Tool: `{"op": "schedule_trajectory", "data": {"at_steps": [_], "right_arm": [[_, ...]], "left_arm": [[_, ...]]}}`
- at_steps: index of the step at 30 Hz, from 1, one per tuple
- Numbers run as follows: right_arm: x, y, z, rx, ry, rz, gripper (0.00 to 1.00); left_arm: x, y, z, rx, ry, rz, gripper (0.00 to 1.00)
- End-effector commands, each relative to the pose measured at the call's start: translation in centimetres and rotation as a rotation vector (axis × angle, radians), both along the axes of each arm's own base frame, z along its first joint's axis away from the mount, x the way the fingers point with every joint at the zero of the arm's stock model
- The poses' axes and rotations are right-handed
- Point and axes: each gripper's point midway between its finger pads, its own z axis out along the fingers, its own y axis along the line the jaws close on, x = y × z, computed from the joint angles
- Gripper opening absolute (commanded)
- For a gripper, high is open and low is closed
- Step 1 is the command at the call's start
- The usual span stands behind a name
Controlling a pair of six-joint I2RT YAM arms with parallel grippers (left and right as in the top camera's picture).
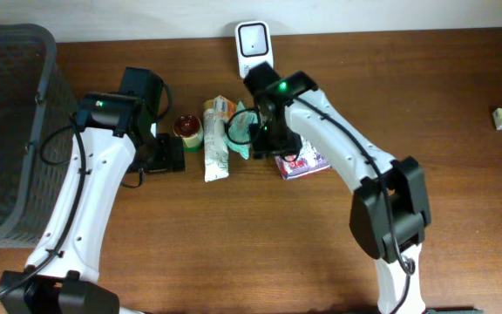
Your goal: Scan the item barcode
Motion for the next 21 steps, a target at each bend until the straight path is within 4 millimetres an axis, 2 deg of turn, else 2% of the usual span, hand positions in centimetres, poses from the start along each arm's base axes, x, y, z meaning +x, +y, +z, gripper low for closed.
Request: {"op": "schedule_trajectory", "data": {"at_steps": [1,2,6,9,10,13,15,16,18,19,20,21], "right_arm": [[1.5,-2.7,4.0,-0.131,-0.145,0.002,0.85],[1.5,-3.9,3.9,-0.182,-0.143,-0.006,1.00],[2.4,-8.8,3.8,-0.180,-0.076,-0.122,0.99],[2.6,-11.5,3.8,-0.006,0.020,-0.157,0.99],[2.5,-12.7,3.8,0.068,0.052,-0.150,0.99],[1.1,-17.8,2.9,0.086,0.154,-0.262,0.99],[0.3,-18.2,2.3,0.145,0.208,-0.304,0.99],[-0.3,-17.7,1.8,0.204,0.252,-0.325,0.99],[-1.0,-16.2,1.1,0.288,0.299,-0.333,0.99],[-1.3,-14.7,0.4,0.353,0.322,-0.327,0.99],[-1.6,-13.4,0.0,0.409,0.339,-0.322,0.98],[-1.7,-12.8,-0.5,0.428,0.348,-0.327,0.91]], "left_arm": [[-0.2,0.2,0.3,0.004,-0.012,0.013,0.99],[-0.2,0.2,0.3,0.004,-0.012,0.013,0.99],[-0.2,0.2,0.3,0.004,-0.012,0.013,0.99],[-0.2,0.2,0.3,0.004,-0.012,0.013,0.99],[-0.2,0.2,0.3,0.004,-0.012,0.013,0.99],[-0.2,0.2,0.3,0.004,-0.012,0.013,0.99],[-0.2,0.2,0.3,0.004,-0.012,0.013,0.99],[-0.2,0.2,0.3,0.004,-0.012,0.013,0.99],[-0.2,0.2,0.3,0.004,-0.012,0.013,0.99],[-0.2,0.2,0.3,0.004,-0.012,0.013,0.99],[-0.2,0.2,0.3,0.004,-0.012,0.013,0.99],[-0.2,0.2,0.3,0.004,-0.012,0.013,0.99]]}}
